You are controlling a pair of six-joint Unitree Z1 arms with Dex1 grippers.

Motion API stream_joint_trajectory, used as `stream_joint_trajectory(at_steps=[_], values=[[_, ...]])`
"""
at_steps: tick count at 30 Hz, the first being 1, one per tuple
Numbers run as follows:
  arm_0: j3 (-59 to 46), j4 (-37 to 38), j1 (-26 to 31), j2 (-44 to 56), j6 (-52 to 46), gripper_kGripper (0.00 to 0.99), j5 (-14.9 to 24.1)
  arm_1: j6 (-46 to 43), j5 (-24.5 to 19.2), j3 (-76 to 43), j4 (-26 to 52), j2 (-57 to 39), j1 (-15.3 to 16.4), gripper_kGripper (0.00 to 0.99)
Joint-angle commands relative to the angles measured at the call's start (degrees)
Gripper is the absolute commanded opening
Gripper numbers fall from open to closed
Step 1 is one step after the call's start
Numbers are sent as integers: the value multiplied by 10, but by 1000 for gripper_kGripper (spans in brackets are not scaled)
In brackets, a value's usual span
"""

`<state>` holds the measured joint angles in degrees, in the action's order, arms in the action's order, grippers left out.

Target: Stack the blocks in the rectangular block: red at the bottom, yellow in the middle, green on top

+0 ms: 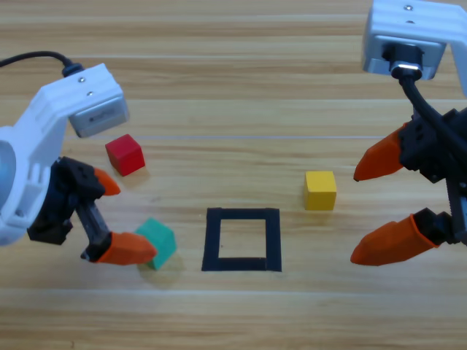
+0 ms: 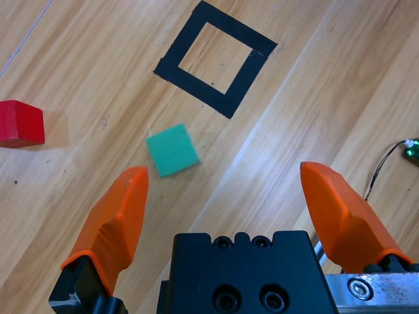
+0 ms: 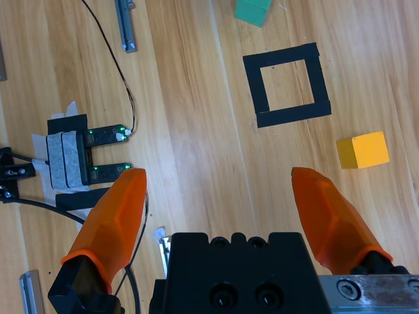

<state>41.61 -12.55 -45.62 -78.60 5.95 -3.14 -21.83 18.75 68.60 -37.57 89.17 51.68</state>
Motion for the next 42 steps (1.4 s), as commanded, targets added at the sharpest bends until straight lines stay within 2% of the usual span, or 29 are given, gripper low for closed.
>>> stream_joint_trajectory(at_steps=[1, 7, 13, 16, 18, 21, 23, 24, 28, 30, 33, 37, 42], values=[[-14, 8, -12, 8, -1, 990, 8, 4, 9, -1, 18, 9, 14, 973], [-16, 9, -12, 10, 0, 990, 7, 34, -4, -13, 23, 7, 13, 971], [-16, 10, -12, 8, 1, 990, 8, 152, -131, -21, 69, 13, -1, 971], [-14, 10, -12, 0, -10, 990, 23, 218, -180, -19, 94, 36, -1, 969], [-10, 18, -12, -10, -46, 990, 38, 248, -194, -18, 97, 51, -1, 969], [2, 29, -9, -34, -140, 989, 100, 312, -241, -26, 122, 68, -2, 971], [20, 34, -8, -57, -206, 959, 141, 316, -259, -44, 157, 78, -2, 971], [37, 19, -8, -70, -255, 957, 177, 319, -270, -51, 173, 85, -2, 971], [105, -48, 2, -105, -415, 948, 253, 379, -273, -29, 161, 134, -3, 973], [154, -92, 19, -132, -469, 950, 255, 415, -275, -10, 151, 157, -22, 973], [240, -162, 39, -186, -539, 946, 255, 477, -250, 21, 135, 204, -55, 973], [336, -250, 60, -246, -613, 948, 243, 533, -271, 95, 79, 273, -57, 974], [421, -326, 106, -317, -669, 948, 173, 585, -290, 162, 29, 329, -61, 976]])
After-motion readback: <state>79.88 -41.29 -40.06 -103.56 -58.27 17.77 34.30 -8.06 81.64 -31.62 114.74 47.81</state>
